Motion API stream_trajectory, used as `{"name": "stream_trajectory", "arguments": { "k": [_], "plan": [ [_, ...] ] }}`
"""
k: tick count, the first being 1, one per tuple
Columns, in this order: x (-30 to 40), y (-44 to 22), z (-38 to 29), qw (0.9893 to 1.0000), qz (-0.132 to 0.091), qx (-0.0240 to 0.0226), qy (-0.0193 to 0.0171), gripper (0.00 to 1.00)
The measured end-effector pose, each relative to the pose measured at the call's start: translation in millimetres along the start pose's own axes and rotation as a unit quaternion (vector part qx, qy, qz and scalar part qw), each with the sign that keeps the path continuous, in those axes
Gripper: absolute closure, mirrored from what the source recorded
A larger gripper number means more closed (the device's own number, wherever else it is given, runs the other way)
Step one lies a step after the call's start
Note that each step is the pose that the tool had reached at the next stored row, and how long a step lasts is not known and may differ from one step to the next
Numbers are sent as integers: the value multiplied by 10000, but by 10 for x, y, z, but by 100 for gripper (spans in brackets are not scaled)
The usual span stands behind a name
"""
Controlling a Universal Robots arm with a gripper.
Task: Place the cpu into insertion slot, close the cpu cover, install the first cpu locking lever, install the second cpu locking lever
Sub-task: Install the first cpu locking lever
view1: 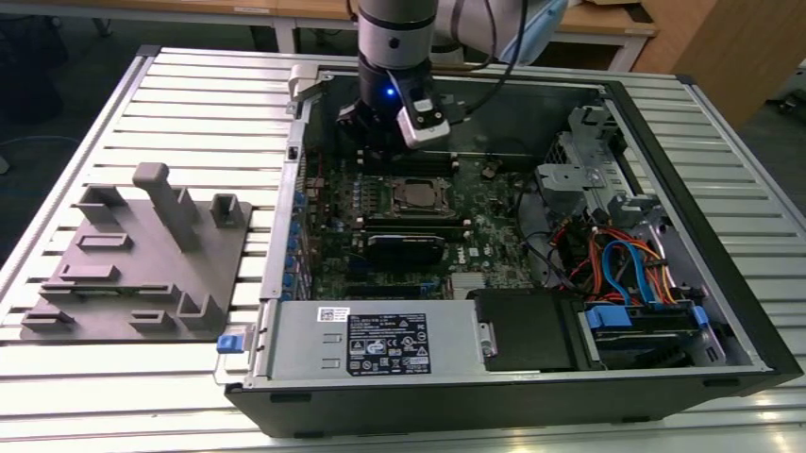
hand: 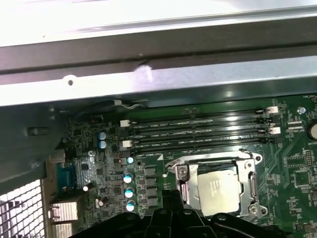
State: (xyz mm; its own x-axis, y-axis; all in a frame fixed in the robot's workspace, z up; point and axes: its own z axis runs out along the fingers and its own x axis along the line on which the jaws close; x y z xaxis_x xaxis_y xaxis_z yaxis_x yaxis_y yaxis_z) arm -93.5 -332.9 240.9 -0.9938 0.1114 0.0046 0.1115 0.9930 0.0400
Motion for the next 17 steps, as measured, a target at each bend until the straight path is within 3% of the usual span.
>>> {"name": "stream_trajectory", "arguments": {
  "k": [17],
  "plan": [
    [89, 54, -57, 10000, -30, 0, -1, 90]
  ]
}}
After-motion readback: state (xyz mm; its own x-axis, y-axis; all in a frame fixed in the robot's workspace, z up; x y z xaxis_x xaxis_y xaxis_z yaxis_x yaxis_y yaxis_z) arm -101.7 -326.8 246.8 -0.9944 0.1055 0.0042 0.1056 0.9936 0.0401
